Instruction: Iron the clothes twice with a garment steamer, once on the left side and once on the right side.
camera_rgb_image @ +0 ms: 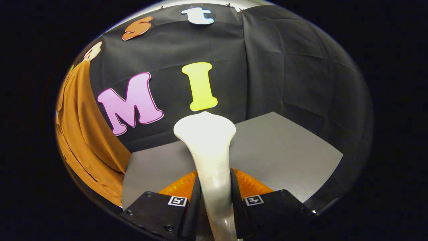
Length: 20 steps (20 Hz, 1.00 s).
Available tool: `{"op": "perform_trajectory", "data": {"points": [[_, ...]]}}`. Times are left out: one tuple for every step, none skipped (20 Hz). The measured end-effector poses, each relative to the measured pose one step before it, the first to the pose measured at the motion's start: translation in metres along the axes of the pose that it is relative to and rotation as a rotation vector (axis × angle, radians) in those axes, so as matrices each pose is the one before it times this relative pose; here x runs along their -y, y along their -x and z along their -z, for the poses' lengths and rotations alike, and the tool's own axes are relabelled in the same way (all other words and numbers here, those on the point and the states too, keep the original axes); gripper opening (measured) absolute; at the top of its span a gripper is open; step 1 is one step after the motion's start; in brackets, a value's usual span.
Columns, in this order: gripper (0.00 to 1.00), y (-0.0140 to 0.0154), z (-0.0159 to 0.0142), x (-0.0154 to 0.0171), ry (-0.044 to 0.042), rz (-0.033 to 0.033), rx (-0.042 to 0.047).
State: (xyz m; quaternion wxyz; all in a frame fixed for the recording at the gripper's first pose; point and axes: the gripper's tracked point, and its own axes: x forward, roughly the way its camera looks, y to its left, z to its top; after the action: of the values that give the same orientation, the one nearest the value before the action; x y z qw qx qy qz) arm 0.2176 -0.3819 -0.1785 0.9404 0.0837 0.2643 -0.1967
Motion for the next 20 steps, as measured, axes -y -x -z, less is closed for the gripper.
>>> {"op": "perform_trajectory", "data": {"points": [[0.47, 0.00912, -0.00652, -0.00011, -0.01083, 0.00537, 0.02175], [0.47, 0.00760, -0.00426, 0.00024, -0.00519, 0.00668, 0.01889], [0.47, 0.00677, -0.00325, -0.00120, 0.00209, 0.00602, 0.01483], [0.47, 0.00660, -0.00224, -0.00182, 0.00544, 0.00445, 0.01170], [0.47, 0.00556, -0.00263, -0.00226, 0.00112, -0.00096, 0.01353], [0.47, 0.00755, -0.00322, -0.00197, 0.00172, 0.00678, 0.01276], [0.47, 0.00720, -0.00343, -0.00144, 0.00202, 0.01101, 0.01445], [0.47, 0.00708, -0.00258, -0.00275, -0.00104, 0.00801, 0.01486], [0.47, 0.00801, -0.00310, -0.00488, -0.00312, 0.00470, 0.01458], [0.47, 0.00879, -0.00284, -0.00719, -0.00332, -0.00041, 0.01522], [0.47, 0.00742, -0.00406, -0.00731, 0.00028, 0.00340, 0.01744], [0.47, 0.00729, -0.00265, -0.00894, 0.00202, 0.00328, 0.01676], [0.47, 0.00736, -0.00371, -0.01112, 0.00373, -0.00165, 0.01816], [0.47, 0.00652, -0.00198, -0.01339, 0.00485, -0.00561, 0.01965], [0.47, 0.00801, -0.00286, -0.01497, 0.00613, -0.00922, 0.01761], [0.47, 0.00704, -0.00103, -0.01578, 0.00526, -0.01067, 0.01621], [0.47, 0.00729, -0.00083, -0.01622, 0.00500, -0.01343, 0.01343], [0.47, 0.00516, -0.00064, -0.01666, 0.00735, -0.01220, 0.01263], [0.47, 0.00356, 0.00077, -0.01355, 0.01171, -0.00551, 0.01250], [0.47, 0.00393, 0.00101, -0.01307, 0.00927, -0.00274, 0.00647]]}}
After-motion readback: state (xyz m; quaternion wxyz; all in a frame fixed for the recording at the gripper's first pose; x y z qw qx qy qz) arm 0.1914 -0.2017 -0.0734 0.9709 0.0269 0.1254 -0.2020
